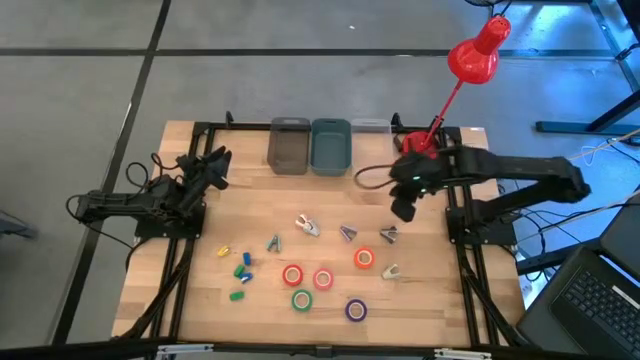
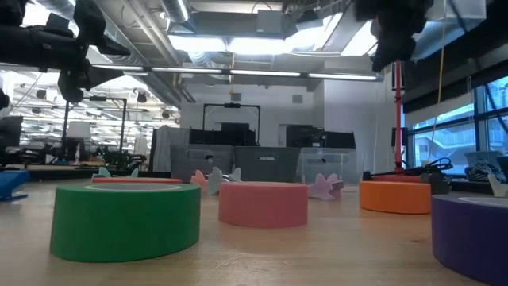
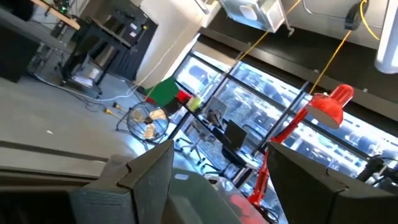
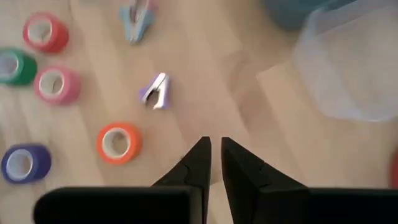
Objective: Pick and place Stapler, Stapler remover, tape
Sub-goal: Put the black staple remover into the transparent bin
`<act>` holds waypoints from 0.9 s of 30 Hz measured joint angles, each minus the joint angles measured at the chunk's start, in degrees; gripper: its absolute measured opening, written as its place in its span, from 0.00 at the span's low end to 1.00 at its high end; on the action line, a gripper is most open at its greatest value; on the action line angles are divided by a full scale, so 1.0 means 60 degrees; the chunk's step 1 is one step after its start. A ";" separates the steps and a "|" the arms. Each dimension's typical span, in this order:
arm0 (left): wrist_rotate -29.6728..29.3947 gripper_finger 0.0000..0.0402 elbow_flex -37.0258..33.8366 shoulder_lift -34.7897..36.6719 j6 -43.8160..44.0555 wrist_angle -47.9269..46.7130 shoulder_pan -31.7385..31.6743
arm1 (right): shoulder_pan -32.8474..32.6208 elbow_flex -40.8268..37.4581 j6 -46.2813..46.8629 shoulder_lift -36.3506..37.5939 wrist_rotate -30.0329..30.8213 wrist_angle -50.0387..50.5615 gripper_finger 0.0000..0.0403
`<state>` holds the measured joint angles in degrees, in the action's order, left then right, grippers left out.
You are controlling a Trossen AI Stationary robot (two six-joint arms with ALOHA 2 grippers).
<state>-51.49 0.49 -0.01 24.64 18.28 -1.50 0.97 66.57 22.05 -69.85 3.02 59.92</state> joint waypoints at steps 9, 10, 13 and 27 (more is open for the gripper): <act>-0.0170 0.62 0.0000 0.0000 -0.0007 -0.0076 0.0000 | -0.0468 0.0109 -0.0691 -0.1788 -0.0777 0.0805 0.12; -0.0168 0.62 0.0000 0.0000 -0.0042 -0.0077 0.0000 | -0.0510 0.0105 -0.0788 -0.1879 -0.0802 0.0807 0.14; -0.0164 0.62 0.0000 0.0000 -0.0201 -0.0079 0.0000 | -0.0543 0.0105 -0.1204 -0.2090 -0.0862 0.0739 0.24; -0.0257 0.62 0.0000 0.0000 -0.0908 -0.0094 0.0000 | -0.0544 0.0094 -0.1523 -0.3570 -0.0786 0.0526 0.54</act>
<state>-53.04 0.49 -0.01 19.20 17.72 -1.50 -2.30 67.13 12.91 -91.27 -1.69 63.07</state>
